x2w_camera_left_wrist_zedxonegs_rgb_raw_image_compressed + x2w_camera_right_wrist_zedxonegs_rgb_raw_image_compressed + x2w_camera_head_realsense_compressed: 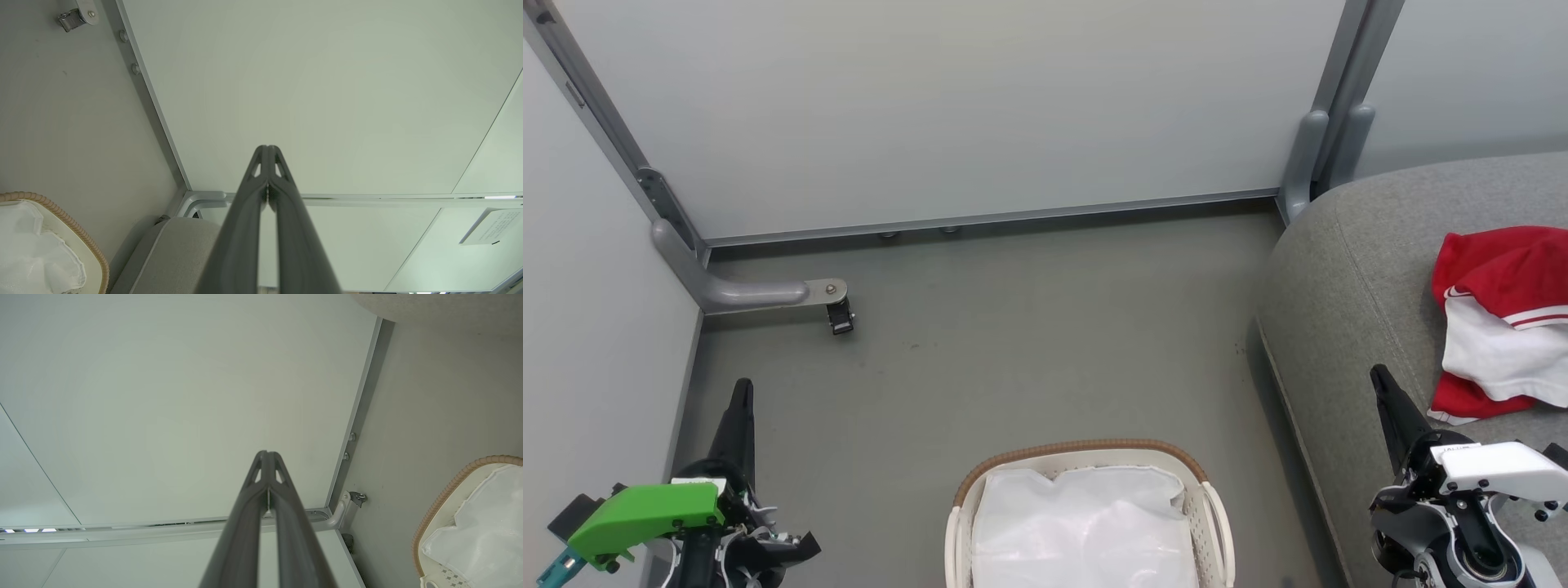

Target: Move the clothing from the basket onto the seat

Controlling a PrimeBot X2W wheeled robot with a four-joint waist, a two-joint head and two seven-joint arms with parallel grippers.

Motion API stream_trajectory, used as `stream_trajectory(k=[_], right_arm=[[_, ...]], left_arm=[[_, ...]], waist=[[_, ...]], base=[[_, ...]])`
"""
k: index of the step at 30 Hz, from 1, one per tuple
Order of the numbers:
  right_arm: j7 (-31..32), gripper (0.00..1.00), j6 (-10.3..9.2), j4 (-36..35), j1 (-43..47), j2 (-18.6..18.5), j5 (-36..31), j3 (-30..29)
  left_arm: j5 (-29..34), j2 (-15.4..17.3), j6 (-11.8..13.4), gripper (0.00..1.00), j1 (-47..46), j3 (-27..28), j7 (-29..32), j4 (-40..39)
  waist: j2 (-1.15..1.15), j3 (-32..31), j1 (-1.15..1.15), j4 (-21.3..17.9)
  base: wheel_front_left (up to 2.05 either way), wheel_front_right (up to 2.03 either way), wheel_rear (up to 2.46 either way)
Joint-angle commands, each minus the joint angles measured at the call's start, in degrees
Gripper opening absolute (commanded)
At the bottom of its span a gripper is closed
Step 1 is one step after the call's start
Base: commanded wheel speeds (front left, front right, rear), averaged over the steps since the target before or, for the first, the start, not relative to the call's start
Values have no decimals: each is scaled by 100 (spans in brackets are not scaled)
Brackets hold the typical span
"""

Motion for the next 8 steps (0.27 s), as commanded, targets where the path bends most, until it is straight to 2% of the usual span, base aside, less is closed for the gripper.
stream_trajectory(k=[1,8], right_arm=[[14,0,-2,-16,53,-13,19,-9],[13,0,-2,-16,53,-13,20,-9]], left_arm=[[-21,31,-35,0,-67,10,23,-17],[-21,31,-35,0,-67,10,22,-17]], waist=[[54,0,0,0],[54,0,0,0]], base=[[0,0,0],[0,0,0]])
